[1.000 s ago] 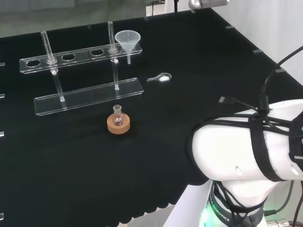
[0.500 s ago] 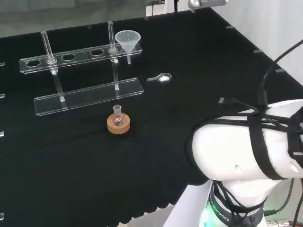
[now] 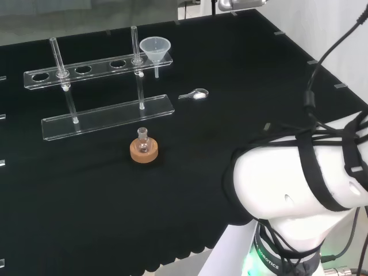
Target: Pick up the funnel from the transparent funnel stand.
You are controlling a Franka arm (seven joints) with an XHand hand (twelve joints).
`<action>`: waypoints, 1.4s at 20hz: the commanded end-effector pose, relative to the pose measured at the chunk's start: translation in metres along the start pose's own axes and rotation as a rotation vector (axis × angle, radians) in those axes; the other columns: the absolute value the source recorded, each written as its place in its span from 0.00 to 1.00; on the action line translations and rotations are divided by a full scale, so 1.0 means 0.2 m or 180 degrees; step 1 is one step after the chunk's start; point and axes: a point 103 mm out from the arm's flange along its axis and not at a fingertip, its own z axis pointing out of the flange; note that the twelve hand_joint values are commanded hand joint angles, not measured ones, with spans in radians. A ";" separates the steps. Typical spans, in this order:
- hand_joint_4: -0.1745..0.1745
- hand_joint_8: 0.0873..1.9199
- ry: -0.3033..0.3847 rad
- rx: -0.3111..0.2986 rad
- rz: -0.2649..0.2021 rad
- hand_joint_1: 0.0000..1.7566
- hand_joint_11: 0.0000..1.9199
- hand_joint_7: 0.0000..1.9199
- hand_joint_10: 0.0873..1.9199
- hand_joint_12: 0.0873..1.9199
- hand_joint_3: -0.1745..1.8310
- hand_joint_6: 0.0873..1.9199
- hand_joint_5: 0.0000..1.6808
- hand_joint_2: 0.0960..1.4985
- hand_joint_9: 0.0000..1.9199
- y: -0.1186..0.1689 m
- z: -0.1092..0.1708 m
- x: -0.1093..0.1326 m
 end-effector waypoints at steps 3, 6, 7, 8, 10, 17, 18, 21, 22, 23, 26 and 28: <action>0.54 0.23 0.0031 0.0014 0.0001 0.00 0.05 0.01 0.28 0.69 0.34 0.00 0.12 0.71 0.10 0.16 0.05 0.03; 0.53 0.23 0.0012 0.0033 -0.0035 0.00 0.04 0.02 0.28 0.69 0.34 0.00 0.12 0.71 0.10 0.23 0.08 0.04; 0.53 0.23 -0.0002 0.0029 -0.0046 0.00 0.04 0.02 0.28 0.69 0.34 0.00 0.13 0.71 0.10 0.26 0.09 0.04; 0.52 0.23 -0.0017 0.0016 -0.0060 0.00 0.03 0.02 0.28 0.69 0.33 0.00 0.13 0.71 0.10 0.29 0.10 0.04; 0.52 0.23 -0.0037 0.0032 -0.0116 0.00 0.03 0.02 0.28 0.69 0.33 0.00 0.13 0.71 0.10 0.34 0.11 0.04; 0.51 0.24 -0.0148 0.0257 -0.0337 0.01 0.00 0.04 0.30 0.69 0.28 0.00 0.11 0.67 0.10 0.57 0.22 0.10; 0.51 0.25 -0.0170 0.0272 -0.0365 0.02 0.00 0.04 0.30 0.69 0.28 0.00 0.11 0.66 0.10 0.60 0.23 0.12; 0.51 0.25 -0.0201 0.0345 -0.0415 0.06 0.00 0.04 0.31 0.69 0.26 0.00 0.10 0.64 0.10 0.68 0.30 0.15; 0.51 0.25 -0.0199 0.0372 -0.0430 0.07 0.00 0.03 0.32 0.69 0.26 0.00 0.10 0.63 0.09 0.70 0.32 0.16; 0.51 0.26 -0.0212 0.0400 -0.0444 0.08 0.00 0.03 0.32 0.69 0.25 0.00 0.10 0.63 0.09 0.73 0.34 0.17; 0.52 0.26 -0.0189 0.0466 -0.0426 0.13 0.00 0.03 0.33 0.70 0.24 0.00 0.10 0.61 0.09 0.78 0.39 0.17; 0.52 0.27 -0.0165 0.0527 -0.0419 0.16 0.00 0.02 0.33 0.70 0.23 0.00 0.10 0.59 0.08 0.81 0.44 0.18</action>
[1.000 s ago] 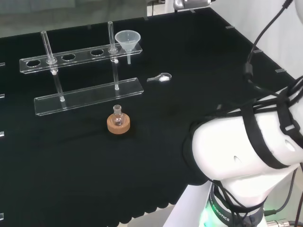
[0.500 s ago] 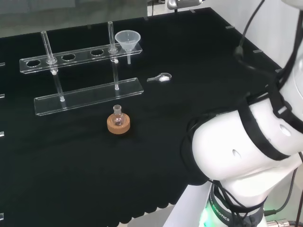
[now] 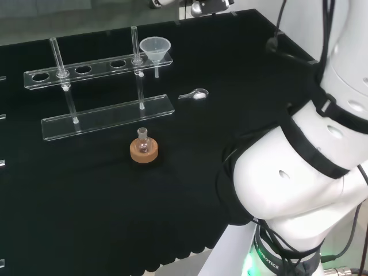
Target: Pick up the funnel from the transparent funnel stand.
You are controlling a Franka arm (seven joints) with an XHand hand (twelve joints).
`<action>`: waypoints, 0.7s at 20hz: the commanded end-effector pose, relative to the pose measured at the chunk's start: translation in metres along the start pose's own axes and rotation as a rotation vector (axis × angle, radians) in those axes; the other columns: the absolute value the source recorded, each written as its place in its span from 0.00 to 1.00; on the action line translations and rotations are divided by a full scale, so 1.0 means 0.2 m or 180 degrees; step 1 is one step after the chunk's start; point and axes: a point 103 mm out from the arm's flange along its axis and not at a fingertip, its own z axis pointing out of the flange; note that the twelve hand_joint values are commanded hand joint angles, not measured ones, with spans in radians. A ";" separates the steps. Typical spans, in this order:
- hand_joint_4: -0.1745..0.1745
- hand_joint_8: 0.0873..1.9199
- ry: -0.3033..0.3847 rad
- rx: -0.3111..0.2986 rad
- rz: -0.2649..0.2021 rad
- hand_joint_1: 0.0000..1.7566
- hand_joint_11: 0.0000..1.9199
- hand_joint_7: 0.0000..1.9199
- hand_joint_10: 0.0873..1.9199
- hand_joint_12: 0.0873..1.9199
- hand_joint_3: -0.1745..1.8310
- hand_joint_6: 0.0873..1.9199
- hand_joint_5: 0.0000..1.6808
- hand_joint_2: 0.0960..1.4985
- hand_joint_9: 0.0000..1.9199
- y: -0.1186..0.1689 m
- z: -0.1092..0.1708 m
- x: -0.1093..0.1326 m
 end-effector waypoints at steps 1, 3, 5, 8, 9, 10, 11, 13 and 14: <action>0.52 0.27 -0.0017 0.0150 -0.0099 0.18 0.00 0.02 0.33 0.70 0.22 0.00 0.10 0.58 0.08 0.18 0.11 0.06; 0.52 0.27 -0.0026 0.0236 -0.0108 0.21 0.00 0.02 0.34 0.71 0.22 0.00 0.10 0.56 0.08 0.21 0.15 0.08; 0.51 0.28 -0.0043 0.0315 -0.0111 0.24 0.00 0.02 0.34 0.72 0.21 0.00 0.10 0.55 0.08 0.24 0.17 0.10; 0.50 0.28 -0.0055 0.0433 -0.0121 0.26 0.00 0.00 0.35 0.74 0.20 0.00 0.09 0.53 0.07 0.27 0.20 0.11; 0.50 0.28 -0.0052 0.0479 -0.0131 0.27 0.00 0.00 0.35 0.75 0.20 0.00 0.09 0.53 0.07 0.28 0.22 0.12; 0.50 0.27 -0.0054 0.0531 -0.0150 0.28 0.00 0.00 0.35 0.76 0.20 0.00 0.09 0.52 0.07 0.29 0.23 0.13; 0.51 0.25 -0.0055 0.0590 -0.0174 0.28 0.00 0.00 0.35 0.77 0.20 0.00 0.09 0.51 0.06 0.30 0.23 0.13; 0.52 0.20 -0.0099 0.0713 -0.0210 0.29 0.00 0.00 0.37 0.79 0.20 0.00 0.08 0.50 0.03 0.32 0.25 0.15; 0.54 0.17 -0.0160 0.0797 -0.0198 0.30 0.00 0.00 0.37 0.81 0.20 0.00 0.07 0.49 0.02 0.33 0.26 0.16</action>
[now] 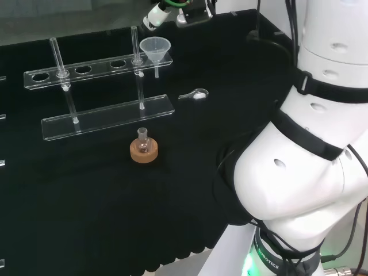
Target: Pick up the funnel from the transparent funnel stand.
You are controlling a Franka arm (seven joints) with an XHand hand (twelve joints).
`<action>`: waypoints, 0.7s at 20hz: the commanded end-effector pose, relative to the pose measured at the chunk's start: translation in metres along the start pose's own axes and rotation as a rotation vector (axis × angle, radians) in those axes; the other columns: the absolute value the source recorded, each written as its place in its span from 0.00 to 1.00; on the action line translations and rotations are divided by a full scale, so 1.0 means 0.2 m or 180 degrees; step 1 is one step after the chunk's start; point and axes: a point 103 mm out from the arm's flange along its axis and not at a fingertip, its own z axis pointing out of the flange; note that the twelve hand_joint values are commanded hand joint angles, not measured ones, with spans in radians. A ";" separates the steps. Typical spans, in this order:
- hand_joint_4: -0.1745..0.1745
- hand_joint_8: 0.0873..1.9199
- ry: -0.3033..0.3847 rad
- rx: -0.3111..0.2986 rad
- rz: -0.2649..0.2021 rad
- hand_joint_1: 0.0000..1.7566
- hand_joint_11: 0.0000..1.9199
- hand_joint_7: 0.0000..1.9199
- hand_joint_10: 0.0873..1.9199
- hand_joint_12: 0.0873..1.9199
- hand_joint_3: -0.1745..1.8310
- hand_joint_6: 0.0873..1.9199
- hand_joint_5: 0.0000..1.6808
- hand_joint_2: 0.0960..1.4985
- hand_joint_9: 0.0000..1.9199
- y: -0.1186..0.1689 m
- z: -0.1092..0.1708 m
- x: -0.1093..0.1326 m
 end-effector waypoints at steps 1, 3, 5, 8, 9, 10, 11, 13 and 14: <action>0.55 0.14 -0.0202 0.0454 -0.0047 0.30 0.00 0.00 0.37 0.81 0.19 0.00 0.06 0.49 0.01 0.07 0.05 0.07; 0.57 0.10 -0.0289 0.0579 -0.0030 0.33 0.00 0.00 0.36 0.83 0.19 0.00 0.03 0.47 0.00 0.09 0.06 0.09; 0.57 0.07 -0.0345 0.0652 -0.0029 0.35 0.00 0.00 0.35 0.83 0.19 0.00 0.01 0.46 0.00 0.11 0.08 0.10; 0.57 0.05 -0.0445 0.0790 -0.0007 0.38 0.00 0.00 0.34 0.84 0.19 0.00 0.00 0.45 0.00 0.13 0.10 0.11; 0.57 0.05 -0.0447 0.0805 -0.0005 0.39 0.00 0.00 0.34 0.84 0.19 0.00 0.00 0.44 0.00 0.13 0.11 0.11; 0.58 0.05 -0.0455 0.0813 -0.0002 0.40 0.01 0.00 0.34 0.84 0.19 0.00 0.00 0.44 0.00 0.14 0.11 0.11; 0.58 0.05 -0.0460 0.0819 0.0003 0.41 0.01 0.00 0.34 0.84 0.19 0.00 0.00 0.44 0.00 0.14 0.12 0.11; 0.58 0.05 -0.0460 0.0807 0.0008 0.42 0.01 0.00 0.35 0.84 0.19 0.00 0.00 0.44 0.00 0.15 0.12 0.11; 0.58 0.05 -0.0464 0.0784 0.0013 0.42 0.01 0.00 0.35 0.84 0.19 0.00 0.00 0.44 0.00 0.16 0.13 0.10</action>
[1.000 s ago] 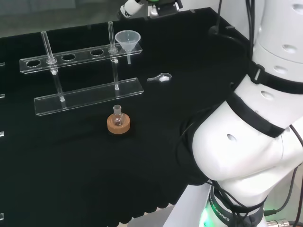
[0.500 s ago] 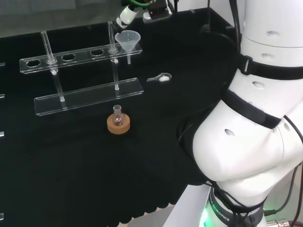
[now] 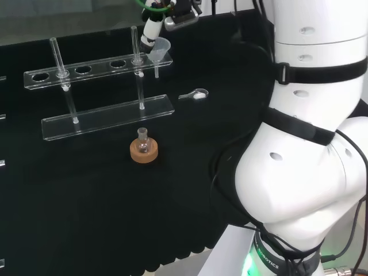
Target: Pick up the funnel from the transparent funnel stand.
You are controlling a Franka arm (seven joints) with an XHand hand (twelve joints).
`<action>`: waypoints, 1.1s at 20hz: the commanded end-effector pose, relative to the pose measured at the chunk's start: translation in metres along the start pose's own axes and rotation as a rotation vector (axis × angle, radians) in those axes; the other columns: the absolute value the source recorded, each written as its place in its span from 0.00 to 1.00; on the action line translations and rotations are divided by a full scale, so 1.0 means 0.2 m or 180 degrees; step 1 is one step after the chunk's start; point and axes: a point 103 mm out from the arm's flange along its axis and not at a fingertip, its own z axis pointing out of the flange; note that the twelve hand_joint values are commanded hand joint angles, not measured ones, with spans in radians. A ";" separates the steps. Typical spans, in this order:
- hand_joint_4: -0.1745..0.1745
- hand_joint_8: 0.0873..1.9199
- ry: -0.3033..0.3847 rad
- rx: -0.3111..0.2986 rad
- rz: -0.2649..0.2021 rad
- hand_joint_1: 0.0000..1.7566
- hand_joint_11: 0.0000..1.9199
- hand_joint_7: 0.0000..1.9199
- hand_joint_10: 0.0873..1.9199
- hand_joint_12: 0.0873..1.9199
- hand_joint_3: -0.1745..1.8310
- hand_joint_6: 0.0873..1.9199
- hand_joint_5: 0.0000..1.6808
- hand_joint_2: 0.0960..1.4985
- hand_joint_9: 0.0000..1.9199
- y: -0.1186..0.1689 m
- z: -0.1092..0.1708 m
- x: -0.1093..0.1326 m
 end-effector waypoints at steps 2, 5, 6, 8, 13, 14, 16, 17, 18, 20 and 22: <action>0.58 0.05 -0.0112 0.0038 0.0072 0.42 0.01 0.00 0.35 0.84 0.19 0.00 0.00 0.44 0.00 0.03 0.04 0.00; 0.57 0.06 -0.0095 -0.0031 0.0096 0.43 0.02 0.00 0.37 0.83 0.19 0.00 0.00 0.44 0.00 0.04 0.06 -0.01; 0.57 0.06 -0.0081 -0.0066 0.0097 0.43 0.02 0.00 0.38 0.83 0.20 0.00 0.00 0.44 0.00 0.04 0.07 -0.02; 0.56 0.07 -0.0070 -0.0095 0.0092 0.43 0.03 0.00 0.39 0.83 0.20 0.00 0.01 0.44 0.00 0.05 0.07 -0.02; 0.56 0.11 -0.0027 -0.0094 0.0062 0.43 0.05 0.00 0.41 0.82 0.22 0.00 0.02 0.43 0.01 0.07 0.09 -0.03; 0.57 0.12 -0.0023 -0.0090 0.0054 0.43 0.05 0.00 0.42 0.82 0.22 0.00 0.02 0.43 0.01 0.08 0.09 -0.03; 0.59 0.13 -0.0018 -0.0056 0.0032 0.43 0.06 0.00 0.42 0.82 0.23 0.00 0.03 0.42 0.02 0.09 0.10 -0.03; 0.60 0.13 -0.0021 -0.0033 0.0025 0.43 0.06 0.00 0.42 0.82 0.23 0.00 0.03 0.42 0.02 0.10 0.10 -0.03; 0.61 0.14 -0.0016 -0.0027 0.0017 0.43 0.06 0.00 0.42 0.82 0.24 0.00 0.04 0.42 0.02 0.10 0.10 -0.03; 0.63 0.13 -0.0009 -0.0016 -0.0002 0.43 0.07 0.00 0.43 0.82 0.25 0.00 0.04 0.41 0.01 0.11 0.10 -0.03; 0.64 0.14 -0.0006 0.0006 -0.0018 0.43 0.08 0.00 0.44 0.82 0.26 0.00 0.05 0.41 0.01 0.11 0.10 -0.03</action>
